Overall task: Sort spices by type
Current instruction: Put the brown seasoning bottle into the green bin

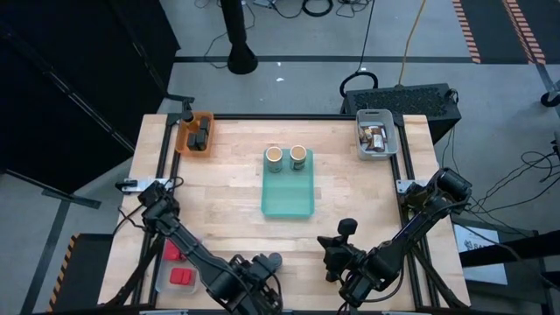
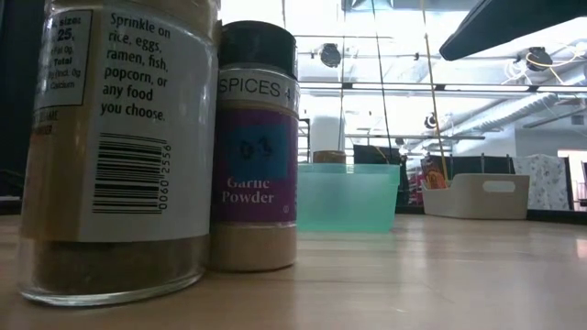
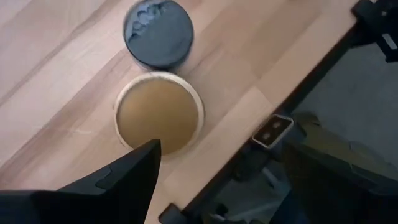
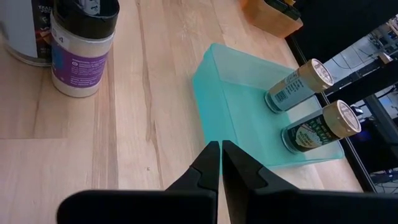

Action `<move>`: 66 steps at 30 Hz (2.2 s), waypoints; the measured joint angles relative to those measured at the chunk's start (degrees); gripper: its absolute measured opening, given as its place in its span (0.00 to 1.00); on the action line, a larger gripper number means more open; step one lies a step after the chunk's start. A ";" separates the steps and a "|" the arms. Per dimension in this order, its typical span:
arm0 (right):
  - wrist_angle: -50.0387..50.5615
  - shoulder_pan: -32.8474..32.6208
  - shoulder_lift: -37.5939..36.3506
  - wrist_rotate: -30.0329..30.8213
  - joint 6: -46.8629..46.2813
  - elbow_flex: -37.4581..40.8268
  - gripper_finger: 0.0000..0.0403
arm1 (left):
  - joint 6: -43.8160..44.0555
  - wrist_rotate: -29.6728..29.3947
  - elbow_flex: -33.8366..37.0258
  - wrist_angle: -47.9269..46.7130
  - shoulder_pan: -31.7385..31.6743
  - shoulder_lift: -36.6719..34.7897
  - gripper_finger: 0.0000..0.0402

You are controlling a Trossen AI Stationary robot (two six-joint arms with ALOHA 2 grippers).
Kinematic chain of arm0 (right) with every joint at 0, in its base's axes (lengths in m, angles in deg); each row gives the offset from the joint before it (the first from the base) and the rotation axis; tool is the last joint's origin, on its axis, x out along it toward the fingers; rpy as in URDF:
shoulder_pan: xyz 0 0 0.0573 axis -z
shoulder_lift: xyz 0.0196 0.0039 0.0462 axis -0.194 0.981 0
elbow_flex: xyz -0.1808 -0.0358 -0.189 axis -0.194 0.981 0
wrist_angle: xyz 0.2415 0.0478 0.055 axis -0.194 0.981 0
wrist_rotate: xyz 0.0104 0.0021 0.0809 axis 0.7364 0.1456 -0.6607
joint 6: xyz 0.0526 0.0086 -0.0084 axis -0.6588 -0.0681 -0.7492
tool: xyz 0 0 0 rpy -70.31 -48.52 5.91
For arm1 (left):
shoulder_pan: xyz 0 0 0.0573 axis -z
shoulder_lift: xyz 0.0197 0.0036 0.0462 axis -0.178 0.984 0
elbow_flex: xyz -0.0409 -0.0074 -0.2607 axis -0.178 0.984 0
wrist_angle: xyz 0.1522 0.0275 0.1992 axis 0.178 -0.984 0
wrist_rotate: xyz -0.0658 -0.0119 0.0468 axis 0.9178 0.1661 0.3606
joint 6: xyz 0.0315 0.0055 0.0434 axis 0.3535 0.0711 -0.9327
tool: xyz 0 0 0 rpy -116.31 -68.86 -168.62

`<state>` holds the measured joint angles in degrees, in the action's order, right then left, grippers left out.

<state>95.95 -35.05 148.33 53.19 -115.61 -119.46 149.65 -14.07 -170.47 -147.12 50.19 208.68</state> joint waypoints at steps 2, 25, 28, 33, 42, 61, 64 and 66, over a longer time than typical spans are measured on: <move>0.00 0.00 0.00 0.00 0.00 0.00 0.00 | 0.08 0.04 0.00 -0.41 -0.41 0.00 0.82; -0.13 -0.07 0.00 -3.06 -0.81 0.02 0.00 | -0.32 1.07 0.53 -5.97 -2.59 -0.11 0.82; -0.11 -0.07 0.00 -3.06 -0.85 0.02 0.00 | -1.30 1.09 0.90 -5.91 -2.69 -0.09 0.82; -0.09 -0.07 0.00 -3.06 -0.87 0.02 0.00 | -2.86 0.82 0.90 -5.67 -2.85 -0.09 0.82; -0.07 -0.07 0.00 -3.04 -0.87 0.02 0.00 | -2.77 0.00 0.90 -5.61 -2.81 -0.09 0.82; -0.09 -0.28 0.00 -3.04 -0.87 0.02 0.00 | -2.79 -0.19 0.96 -5.91 -2.83 1.59 0.82; -0.09 -0.37 0.00 -3.04 -0.87 0.02 0.00 | -2.79 -0.16 0.98 -5.87 -2.81 1.79 0.82; -0.11 -0.37 0.00 -3.04 -0.88 0.02 0.00 | -2.79 -0.16 0.98 -5.76 -2.81 1.70 0.82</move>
<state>95.84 -35.42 148.33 50.15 -116.49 -119.43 146.86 -14.23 -169.49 -152.88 47.38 210.39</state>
